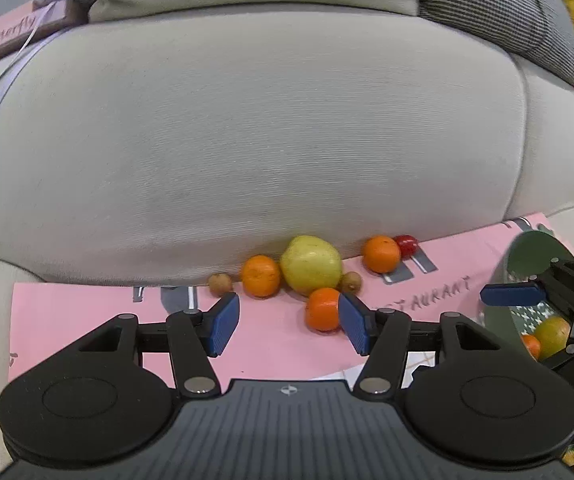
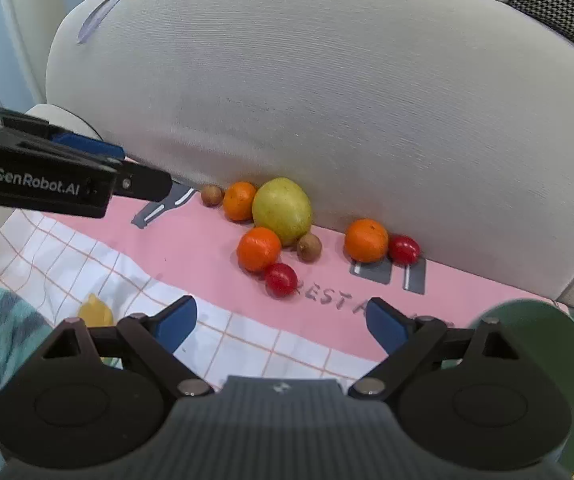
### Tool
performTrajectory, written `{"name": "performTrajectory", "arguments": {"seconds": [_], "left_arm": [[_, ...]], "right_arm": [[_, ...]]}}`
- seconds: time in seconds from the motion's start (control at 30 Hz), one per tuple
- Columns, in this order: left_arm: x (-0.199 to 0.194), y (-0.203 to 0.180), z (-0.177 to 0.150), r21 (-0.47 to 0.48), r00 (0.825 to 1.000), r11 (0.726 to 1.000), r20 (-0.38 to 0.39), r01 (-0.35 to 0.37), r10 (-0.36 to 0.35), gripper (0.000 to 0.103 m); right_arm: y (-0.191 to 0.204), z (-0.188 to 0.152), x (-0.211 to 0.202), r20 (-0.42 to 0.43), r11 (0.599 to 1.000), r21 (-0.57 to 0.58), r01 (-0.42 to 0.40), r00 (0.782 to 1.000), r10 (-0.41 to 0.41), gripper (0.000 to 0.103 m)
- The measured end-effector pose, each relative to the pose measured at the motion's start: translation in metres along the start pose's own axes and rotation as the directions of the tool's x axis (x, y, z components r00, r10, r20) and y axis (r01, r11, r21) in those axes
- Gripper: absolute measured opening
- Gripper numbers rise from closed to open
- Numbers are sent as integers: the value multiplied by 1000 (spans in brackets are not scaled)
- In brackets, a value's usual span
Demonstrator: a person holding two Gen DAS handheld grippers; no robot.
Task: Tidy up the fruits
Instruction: 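Grasp another tangerine with the left tool while the right tool grasps a yellow pear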
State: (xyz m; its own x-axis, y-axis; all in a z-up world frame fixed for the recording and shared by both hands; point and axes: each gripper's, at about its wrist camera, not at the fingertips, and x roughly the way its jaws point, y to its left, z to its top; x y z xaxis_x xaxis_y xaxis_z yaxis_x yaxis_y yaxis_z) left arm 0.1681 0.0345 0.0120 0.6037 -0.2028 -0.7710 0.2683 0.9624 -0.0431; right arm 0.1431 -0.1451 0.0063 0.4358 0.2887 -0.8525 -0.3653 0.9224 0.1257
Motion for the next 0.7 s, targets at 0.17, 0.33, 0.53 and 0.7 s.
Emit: {"name": "performTrajectory", "arguments": {"seconds": [0.17,0.33,0.53,0.7], "left_arm": [[11,13,0,-22,1000,1000,-15,-16,15,67],[23,24,3,-40,1000,999,-16,-6,5,67],[40,32,4,-99,999,994,-6,39,-40,67],[59,33,0,-116,998,991,-15,64,-66,67]], "right_arm": [[-2,9,16,1,1000,19,3,1000,-3,89],[-4,17,32,2,999,36,-1,1000,1,85],[-5,22,50,12,999,40,18,1000,-19,75],[-7,27,63,23,999,35,23,999,-24,66]]}}
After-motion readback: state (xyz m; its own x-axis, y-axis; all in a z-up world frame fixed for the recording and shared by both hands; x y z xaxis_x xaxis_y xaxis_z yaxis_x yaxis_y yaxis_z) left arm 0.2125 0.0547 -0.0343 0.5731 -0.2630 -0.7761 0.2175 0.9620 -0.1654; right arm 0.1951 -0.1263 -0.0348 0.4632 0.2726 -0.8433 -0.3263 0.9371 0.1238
